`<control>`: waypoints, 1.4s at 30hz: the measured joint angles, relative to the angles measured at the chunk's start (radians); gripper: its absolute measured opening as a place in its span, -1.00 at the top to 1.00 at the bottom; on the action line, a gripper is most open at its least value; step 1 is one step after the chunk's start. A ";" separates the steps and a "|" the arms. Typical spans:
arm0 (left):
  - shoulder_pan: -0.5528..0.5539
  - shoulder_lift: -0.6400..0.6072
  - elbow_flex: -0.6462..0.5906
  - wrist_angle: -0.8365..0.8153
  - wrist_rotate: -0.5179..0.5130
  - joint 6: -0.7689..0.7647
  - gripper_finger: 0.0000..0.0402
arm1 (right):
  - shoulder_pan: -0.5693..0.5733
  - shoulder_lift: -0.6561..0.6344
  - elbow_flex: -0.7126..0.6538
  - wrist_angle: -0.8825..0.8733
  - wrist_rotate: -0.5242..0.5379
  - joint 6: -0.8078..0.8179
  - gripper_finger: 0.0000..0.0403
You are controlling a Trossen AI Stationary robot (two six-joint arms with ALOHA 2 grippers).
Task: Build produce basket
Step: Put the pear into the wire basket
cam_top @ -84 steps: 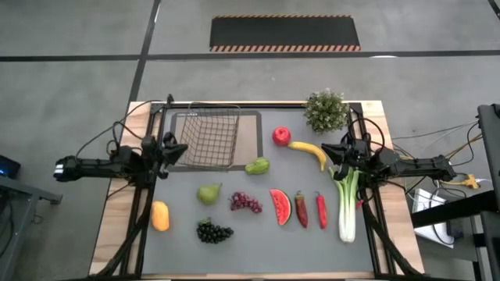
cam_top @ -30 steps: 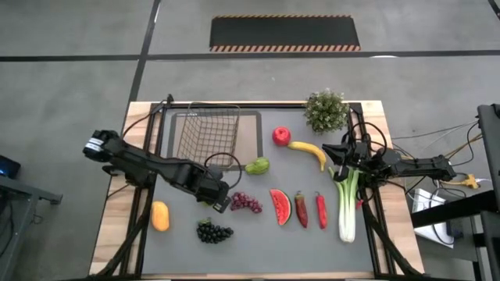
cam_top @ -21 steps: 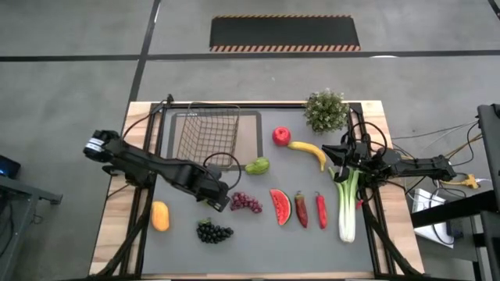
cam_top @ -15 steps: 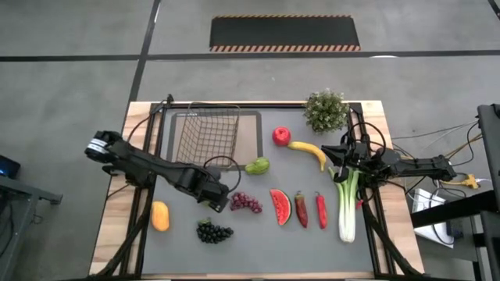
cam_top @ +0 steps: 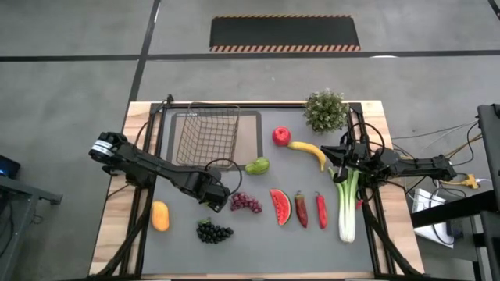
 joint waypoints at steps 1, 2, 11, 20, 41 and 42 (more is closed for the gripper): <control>0.000 0.001 0.000 0.000 -0.008 0.000 -0.50 | 0.000 0.001 0.000 0.001 0.000 0.000 0.91; 0.000 0.003 0.000 0.000 -0.012 0.001 -0.50 | 0.000 0.001 0.000 0.000 0.000 0.000 0.91; 0.000 0.034 -0.017 -0.001 -0.026 -0.002 -0.50 | 0.000 0.002 0.000 0.000 0.000 -0.001 0.91; 0.000 0.035 -0.044 0.026 -0.022 -0.008 -0.48 | 0.000 0.002 0.000 0.000 0.000 0.000 0.91; -0.043 -0.063 -0.010 0.028 -0.056 -0.002 0.15 | 0.000 0.002 0.000 0.000 0.000 0.001 0.91; -0.045 -0.065 -0.011 0.033 -0.056 -0.008 0.17 | 0.000 0.002 0.000 0.000 0.001 0.001 0.91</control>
